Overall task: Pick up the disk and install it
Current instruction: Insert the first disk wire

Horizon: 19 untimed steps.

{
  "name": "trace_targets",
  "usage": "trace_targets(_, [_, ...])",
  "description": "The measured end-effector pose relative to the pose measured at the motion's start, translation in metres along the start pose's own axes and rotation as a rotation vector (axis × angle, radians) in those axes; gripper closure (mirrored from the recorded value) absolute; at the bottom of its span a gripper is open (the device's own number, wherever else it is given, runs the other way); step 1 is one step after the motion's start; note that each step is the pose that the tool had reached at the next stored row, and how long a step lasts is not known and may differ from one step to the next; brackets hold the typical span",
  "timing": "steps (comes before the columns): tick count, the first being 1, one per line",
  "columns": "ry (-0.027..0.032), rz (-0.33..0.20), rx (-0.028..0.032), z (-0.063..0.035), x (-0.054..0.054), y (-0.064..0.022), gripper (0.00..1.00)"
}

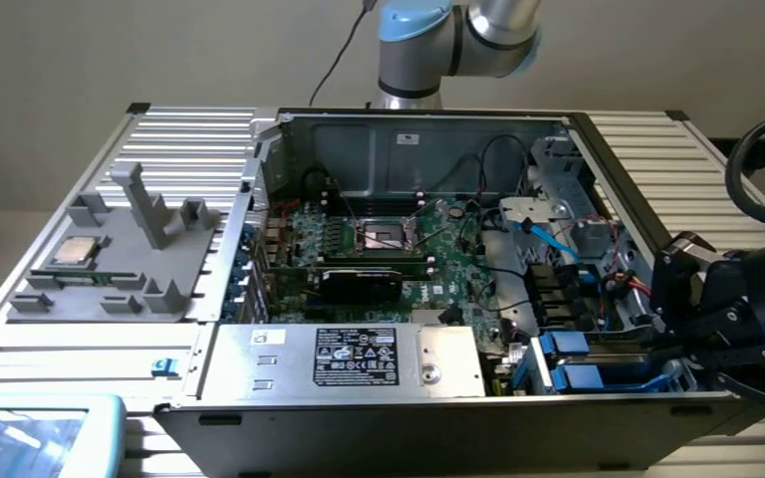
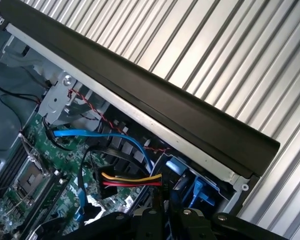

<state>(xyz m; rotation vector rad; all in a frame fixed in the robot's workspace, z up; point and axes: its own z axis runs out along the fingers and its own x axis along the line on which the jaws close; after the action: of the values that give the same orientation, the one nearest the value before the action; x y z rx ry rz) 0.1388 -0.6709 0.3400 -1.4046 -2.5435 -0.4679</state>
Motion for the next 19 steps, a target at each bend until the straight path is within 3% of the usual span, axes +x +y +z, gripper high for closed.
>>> trace_targets(5, [-0.0181, 0.002, 0.0105, -0.0010, 0.0011, 0.0005, 0.84])
trace_targets(11, [-0.0520, 0.009, 0.0290, -0.0010, 0.0011, 0.0005, 0.84])
trace_targets(12, [-0.0554, 0.009, 0.0310, -0.0009, 0.0011, 0.0005, 0.84])
trace_targets(19, [-0.0561, 0.009, 0.0314, 0.0015, 0.0066, 0.0034, 0.84])
